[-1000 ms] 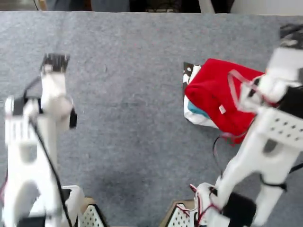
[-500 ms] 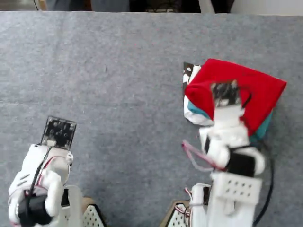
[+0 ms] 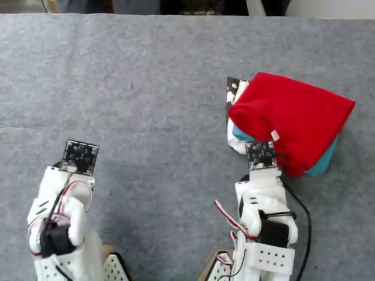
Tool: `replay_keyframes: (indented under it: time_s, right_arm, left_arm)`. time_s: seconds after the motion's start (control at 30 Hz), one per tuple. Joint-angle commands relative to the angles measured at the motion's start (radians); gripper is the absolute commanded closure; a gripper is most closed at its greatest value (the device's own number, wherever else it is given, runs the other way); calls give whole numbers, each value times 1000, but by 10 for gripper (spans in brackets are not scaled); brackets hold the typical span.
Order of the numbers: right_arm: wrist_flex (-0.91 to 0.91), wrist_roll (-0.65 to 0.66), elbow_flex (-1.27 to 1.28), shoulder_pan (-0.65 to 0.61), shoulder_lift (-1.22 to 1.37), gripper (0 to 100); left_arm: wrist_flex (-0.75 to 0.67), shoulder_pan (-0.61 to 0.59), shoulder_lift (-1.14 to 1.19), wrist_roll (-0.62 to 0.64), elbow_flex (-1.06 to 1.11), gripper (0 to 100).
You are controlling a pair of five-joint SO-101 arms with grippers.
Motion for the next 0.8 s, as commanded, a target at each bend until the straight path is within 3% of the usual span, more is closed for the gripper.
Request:
replay_keyframes:
  time_s: [0.0,0.27,0.37,0.53,0.77]
  right_arm:
    - [31,-97,1,-20,-61,984]
    - [132,-207,2,-18,-56,984]
    - [135,-206,2,-18,-61,984]
    - [135,-206,2,-25,-61,984]
    - [135,-206,2,-23,-61,984]
  left_arm:
    - [-133,45,-5,-2,125,969]
    - [-158,50,0,2,182,970]
    - [-72,53,0,2,182,970]
    - [201,51,-6,-3,182,970]
    - [189,54,-2,-2,182,970]
